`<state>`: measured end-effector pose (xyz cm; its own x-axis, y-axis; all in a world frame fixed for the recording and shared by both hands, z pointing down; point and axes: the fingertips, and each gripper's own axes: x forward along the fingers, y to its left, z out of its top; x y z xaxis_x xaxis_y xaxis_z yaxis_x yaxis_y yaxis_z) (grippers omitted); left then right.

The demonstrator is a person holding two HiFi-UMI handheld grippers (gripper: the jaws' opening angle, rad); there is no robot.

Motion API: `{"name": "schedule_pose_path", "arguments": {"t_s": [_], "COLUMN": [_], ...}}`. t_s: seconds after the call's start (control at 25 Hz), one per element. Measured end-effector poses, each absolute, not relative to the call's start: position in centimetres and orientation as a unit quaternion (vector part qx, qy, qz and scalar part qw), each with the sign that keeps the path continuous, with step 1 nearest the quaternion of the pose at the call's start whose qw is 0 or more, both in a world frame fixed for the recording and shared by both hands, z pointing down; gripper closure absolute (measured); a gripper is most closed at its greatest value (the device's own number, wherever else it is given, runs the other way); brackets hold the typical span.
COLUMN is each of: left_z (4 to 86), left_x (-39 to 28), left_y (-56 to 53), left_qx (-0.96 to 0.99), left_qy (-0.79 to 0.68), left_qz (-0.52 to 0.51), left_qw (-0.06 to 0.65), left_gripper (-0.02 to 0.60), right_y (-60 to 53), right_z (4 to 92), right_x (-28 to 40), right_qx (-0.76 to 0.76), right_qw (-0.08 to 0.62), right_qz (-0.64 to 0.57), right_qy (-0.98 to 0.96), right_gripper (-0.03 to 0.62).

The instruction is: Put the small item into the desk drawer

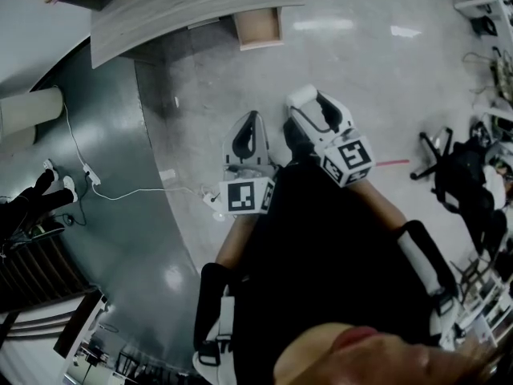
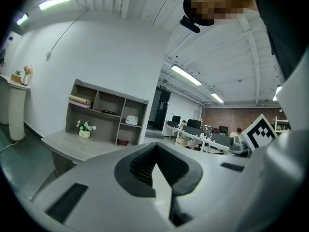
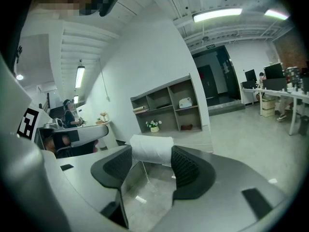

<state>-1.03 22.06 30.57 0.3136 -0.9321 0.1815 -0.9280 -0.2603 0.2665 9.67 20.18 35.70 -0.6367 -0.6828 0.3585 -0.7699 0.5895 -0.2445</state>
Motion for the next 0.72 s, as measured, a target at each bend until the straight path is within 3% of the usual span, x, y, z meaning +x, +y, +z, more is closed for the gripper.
{"name": "schedule_pose_path", "arguments": {"t_s": [0.72], "left_z": [31.8], "left_x": [1.7], "left_y": [12.1], "left_qx": [0.761], "left_qy": [-0.627], "left_qz": [0.031], "left_qw": [0.165], "left_gripper": [0.583], "right_y": [8.7], "right_z": [38.9], "right_x": [13.7], "right_qx": [0.378], "right_qw": [0.149], "right_qz": [0.207], "right_qy": [-0.89], "right_gripper": [0.341]}}
